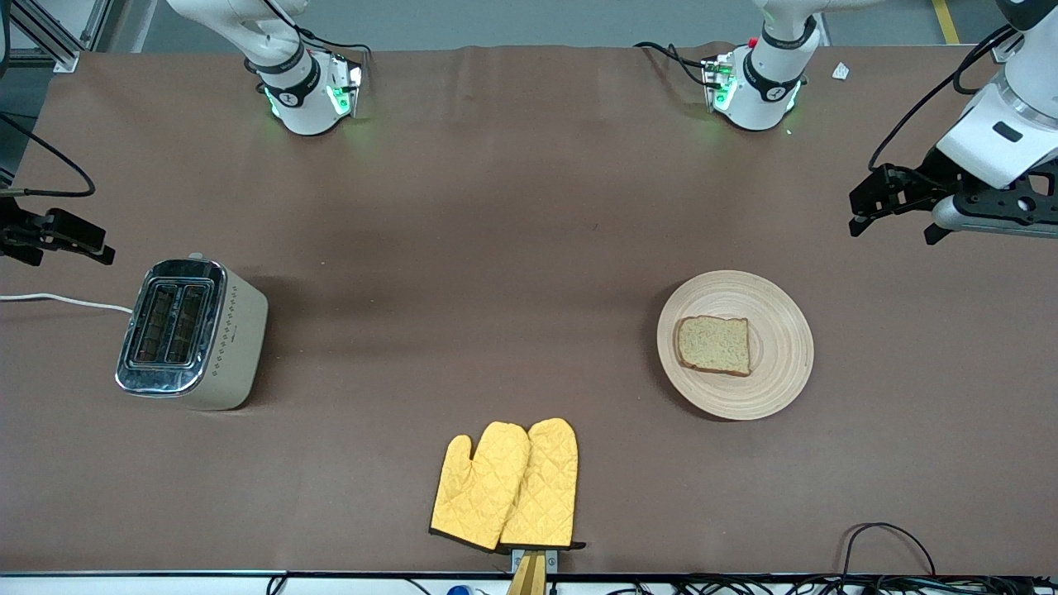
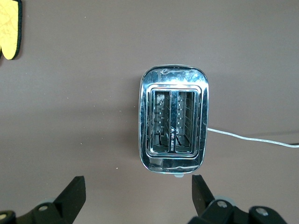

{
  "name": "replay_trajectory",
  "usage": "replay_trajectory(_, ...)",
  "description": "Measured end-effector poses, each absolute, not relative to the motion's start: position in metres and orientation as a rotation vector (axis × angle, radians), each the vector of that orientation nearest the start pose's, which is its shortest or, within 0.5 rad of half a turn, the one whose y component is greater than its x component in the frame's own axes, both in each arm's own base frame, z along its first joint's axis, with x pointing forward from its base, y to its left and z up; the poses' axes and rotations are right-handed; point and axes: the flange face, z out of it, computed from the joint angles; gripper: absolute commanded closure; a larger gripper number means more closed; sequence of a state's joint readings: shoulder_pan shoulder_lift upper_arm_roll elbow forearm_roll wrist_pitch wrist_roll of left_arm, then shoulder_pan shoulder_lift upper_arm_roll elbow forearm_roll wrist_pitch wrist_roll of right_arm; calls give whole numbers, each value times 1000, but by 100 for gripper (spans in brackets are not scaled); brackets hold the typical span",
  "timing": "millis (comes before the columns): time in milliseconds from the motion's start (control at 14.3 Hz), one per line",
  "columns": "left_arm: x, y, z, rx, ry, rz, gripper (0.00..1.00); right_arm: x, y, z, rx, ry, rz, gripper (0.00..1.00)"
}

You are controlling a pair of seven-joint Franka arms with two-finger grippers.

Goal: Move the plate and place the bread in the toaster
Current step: 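Reach the left gripper down to the wooden plate's rim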

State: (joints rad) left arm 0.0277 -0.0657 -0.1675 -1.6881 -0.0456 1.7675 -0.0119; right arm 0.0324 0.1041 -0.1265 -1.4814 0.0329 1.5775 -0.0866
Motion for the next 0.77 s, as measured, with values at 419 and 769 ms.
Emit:
replay_trajectory(419, 560, -69, 607, -3188, 174, -132, 0, 585, -48, 608, -3121, 11, 8, 0)
replay_trajectory(769, 601, -6, 508, -3509, 149, 108, 0, 585, -48, 609, -3121, 11, 8, 0)
